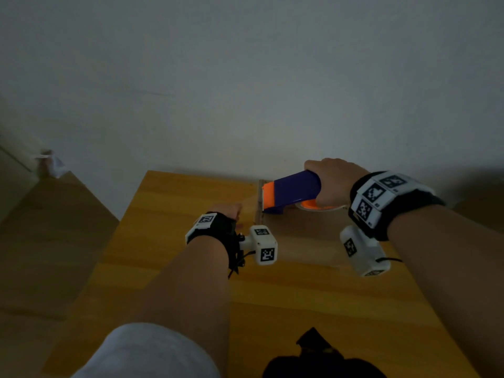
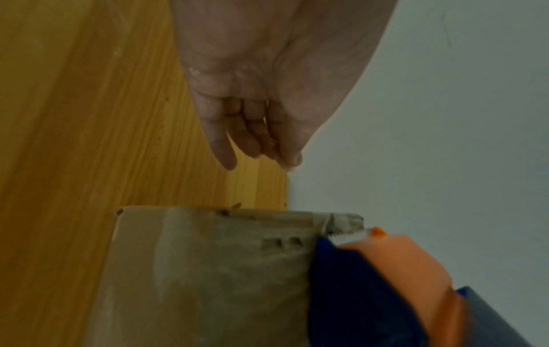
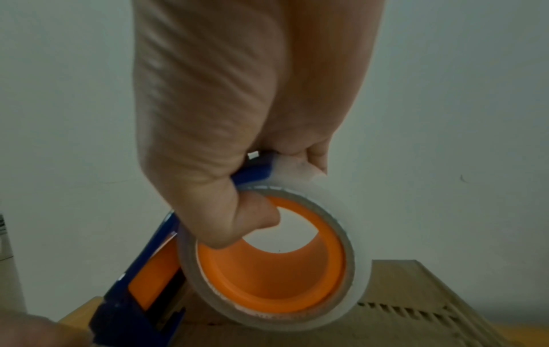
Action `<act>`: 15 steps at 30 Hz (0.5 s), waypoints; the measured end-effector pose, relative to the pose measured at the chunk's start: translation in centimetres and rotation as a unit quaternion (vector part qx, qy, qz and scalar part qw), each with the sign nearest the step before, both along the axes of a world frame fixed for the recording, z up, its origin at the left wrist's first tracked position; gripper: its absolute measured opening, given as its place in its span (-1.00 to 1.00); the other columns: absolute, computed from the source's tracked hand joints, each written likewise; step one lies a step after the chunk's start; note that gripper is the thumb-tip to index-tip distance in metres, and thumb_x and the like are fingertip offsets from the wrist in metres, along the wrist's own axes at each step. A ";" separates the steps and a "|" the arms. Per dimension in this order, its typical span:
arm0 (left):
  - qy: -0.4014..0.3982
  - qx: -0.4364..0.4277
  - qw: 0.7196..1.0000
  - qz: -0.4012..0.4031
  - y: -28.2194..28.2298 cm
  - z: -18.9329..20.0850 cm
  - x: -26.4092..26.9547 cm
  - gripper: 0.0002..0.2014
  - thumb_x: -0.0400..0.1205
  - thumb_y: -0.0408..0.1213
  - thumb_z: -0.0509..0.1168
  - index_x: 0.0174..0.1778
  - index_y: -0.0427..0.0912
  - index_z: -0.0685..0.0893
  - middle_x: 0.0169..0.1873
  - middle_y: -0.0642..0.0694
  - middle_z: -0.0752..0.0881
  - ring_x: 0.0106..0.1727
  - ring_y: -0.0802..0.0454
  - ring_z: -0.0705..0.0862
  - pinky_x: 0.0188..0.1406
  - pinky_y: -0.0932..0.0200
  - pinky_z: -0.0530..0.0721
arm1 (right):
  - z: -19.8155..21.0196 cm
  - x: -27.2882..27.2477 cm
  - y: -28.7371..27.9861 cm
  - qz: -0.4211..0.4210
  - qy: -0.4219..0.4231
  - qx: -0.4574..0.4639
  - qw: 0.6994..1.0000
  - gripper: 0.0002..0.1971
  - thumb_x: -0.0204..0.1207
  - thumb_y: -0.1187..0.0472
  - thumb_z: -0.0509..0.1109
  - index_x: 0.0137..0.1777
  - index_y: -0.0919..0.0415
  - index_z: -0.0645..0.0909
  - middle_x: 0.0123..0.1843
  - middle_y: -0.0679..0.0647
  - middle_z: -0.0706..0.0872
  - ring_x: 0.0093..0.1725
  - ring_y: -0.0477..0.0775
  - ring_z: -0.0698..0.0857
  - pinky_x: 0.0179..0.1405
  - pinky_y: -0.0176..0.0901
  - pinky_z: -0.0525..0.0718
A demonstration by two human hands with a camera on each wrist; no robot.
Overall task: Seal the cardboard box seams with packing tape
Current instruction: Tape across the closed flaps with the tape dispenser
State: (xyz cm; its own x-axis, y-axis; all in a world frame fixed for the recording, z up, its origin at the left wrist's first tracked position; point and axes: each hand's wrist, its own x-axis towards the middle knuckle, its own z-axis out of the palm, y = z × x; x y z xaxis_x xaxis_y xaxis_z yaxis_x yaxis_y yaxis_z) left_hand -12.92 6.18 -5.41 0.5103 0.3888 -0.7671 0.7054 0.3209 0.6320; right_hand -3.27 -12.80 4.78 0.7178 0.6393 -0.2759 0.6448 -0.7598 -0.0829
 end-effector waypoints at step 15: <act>0.000 -0.036 0.997 -0.063 -1.8 -2.2 0.1 -0.69 0.70 -0.21 0.23 0.28 -0.29 0.66 -0.41 -0.11 0.55 -0.43 0.01 0.51 -0.49 0.15 0.50 | -0.6 0.2 0.0 0.005 -0.002 0.003 1.000 -0.60 0.31 -0.05 0.54 -0.06 -0.05 0.36 -0.27 -0.11 0.52 -0.26 0.01 0.56 -0.23 -0.13 0.52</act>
State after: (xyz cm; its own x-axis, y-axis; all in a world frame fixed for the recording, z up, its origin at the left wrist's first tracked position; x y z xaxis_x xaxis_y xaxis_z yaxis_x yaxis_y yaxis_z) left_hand -12.85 4.39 -7.59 0.5519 0.2648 -0.7907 0.7432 0.2740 0.6104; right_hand -3.02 -12.81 4.20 0.7126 0.6477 -0.2696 0.6524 -0.7531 -0.0846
